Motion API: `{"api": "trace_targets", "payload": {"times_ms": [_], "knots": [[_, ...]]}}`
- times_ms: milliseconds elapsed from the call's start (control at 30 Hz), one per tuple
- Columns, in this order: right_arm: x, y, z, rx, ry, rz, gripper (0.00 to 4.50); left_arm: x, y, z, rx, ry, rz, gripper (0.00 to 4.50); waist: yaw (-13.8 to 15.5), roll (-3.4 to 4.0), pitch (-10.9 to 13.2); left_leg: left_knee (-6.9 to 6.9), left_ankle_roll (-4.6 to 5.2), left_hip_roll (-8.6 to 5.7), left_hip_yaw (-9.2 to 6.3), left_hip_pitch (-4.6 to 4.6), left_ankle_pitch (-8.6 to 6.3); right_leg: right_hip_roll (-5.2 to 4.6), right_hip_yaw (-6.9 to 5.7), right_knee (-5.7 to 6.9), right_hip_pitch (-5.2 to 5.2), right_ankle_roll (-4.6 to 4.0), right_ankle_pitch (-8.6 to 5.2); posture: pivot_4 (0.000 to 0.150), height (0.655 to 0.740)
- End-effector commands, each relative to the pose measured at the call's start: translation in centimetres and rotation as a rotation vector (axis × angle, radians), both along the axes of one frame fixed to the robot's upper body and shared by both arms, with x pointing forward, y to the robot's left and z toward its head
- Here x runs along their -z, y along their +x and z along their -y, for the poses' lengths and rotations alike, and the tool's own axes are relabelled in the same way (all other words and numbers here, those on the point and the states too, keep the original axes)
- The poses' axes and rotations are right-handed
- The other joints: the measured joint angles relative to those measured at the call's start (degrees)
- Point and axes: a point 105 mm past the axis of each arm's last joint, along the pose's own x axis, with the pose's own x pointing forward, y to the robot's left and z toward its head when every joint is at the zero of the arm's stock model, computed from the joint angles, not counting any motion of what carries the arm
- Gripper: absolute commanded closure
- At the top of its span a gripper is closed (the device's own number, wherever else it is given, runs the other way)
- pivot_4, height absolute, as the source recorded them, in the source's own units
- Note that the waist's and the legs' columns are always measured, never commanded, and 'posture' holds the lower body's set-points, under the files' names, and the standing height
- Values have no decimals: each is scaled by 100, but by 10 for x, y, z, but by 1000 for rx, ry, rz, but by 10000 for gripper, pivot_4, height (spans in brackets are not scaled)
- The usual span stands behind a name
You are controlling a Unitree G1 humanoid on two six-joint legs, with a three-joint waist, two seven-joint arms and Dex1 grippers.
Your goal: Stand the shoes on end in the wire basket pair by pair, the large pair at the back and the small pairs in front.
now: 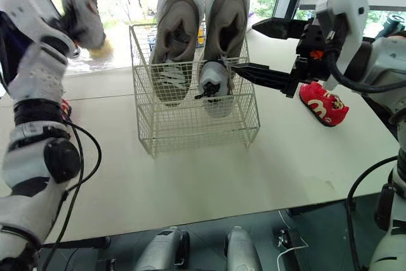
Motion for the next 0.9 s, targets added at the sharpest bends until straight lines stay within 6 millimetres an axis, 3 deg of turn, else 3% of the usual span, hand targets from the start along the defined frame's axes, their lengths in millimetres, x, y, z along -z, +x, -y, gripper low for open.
{"api": "trace_targets", "payload": {"times_ms": [33, 167, 433, 667, 900], "knots": [[-11, 0, -1, -23, 8, 59, 0, -19, -53, 18, 18, 16, 164, 44731, -7, 1, -1, -1, 0, 0, 1, 6, 0, 0, 3, 0, 0, 0, 0, 1500, 7400], [-10, 7, 0, -37, 8, 52, 0, -10, -94, 41, 11, 72, 207, 44731, 29, -1, 1, 4, -7, 11, -5, 10, 4, 16, 3, 3, -5, -2, 1, 1500, 7400], [-2, 23, -4, -87, -24, 35, 0, 11, -145, 94, 144, 238, 185, 44731, 83, 0, 0, 54, 14, 11, -6, 4, -10, 18, 0, 1, 21, -3, 7, 1500, 7400], [-5, 25, -7, -101, -27, 29, 0, 27, -154, 139, 270, 314, 207, 44731, 84, 0, 0, 65, 17, 11, -6, 5, -12, 20, 0, -1, 29, 0, 10, 1500, 7400], [-8, 21, -5, -79, -53, 25, 0, 45, -145, 152, 255, 309, 240, 44731, 70, 1, 0, 64, 18, 12, -5, 5, -13, 21, 0, -5, 29, 0, 10, 1500, 7400]]}}
